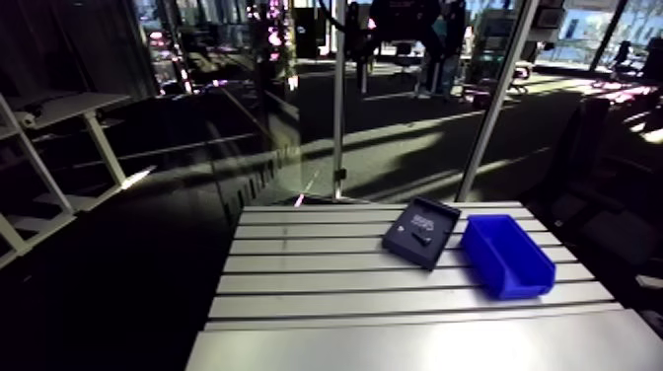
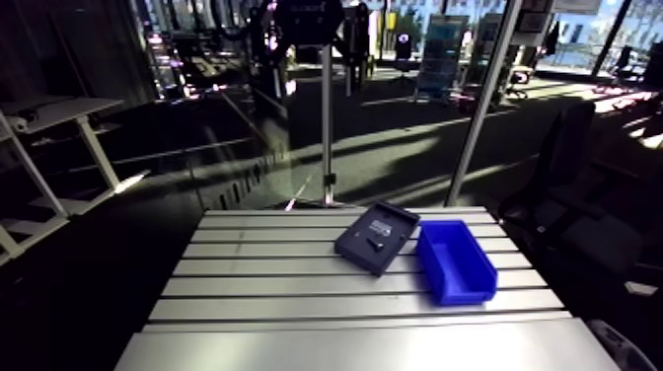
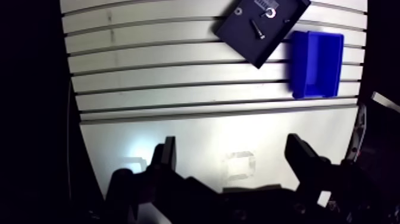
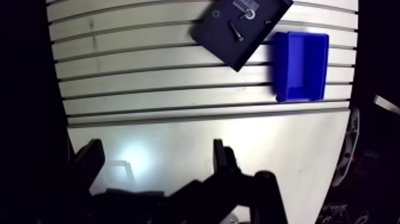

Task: Pick up the M10 bolt from the tray and put it into the blue bin.

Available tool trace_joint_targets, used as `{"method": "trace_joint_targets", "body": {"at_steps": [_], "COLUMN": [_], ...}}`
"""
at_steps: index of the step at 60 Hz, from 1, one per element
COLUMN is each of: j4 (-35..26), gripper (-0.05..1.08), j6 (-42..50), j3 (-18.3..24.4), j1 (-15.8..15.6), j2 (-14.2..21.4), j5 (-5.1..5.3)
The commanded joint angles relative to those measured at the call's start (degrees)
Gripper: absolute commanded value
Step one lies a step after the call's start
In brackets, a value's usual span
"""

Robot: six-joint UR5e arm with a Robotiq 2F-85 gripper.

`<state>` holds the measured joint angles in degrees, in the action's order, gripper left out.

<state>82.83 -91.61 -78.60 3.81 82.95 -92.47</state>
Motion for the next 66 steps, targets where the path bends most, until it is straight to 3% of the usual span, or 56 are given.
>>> {"method": "trace_joint_targets", "body": {"at_steps": [1,66], "j4": [0.1,0.3], "gripper": [0.00,0.00], "j6": [0.0,-0.5], "j3": [-0.5,-1.7], "j1": [0.0,0.2], "j2": [0.6,2.3], "j5": [0.14,-0.30]}}
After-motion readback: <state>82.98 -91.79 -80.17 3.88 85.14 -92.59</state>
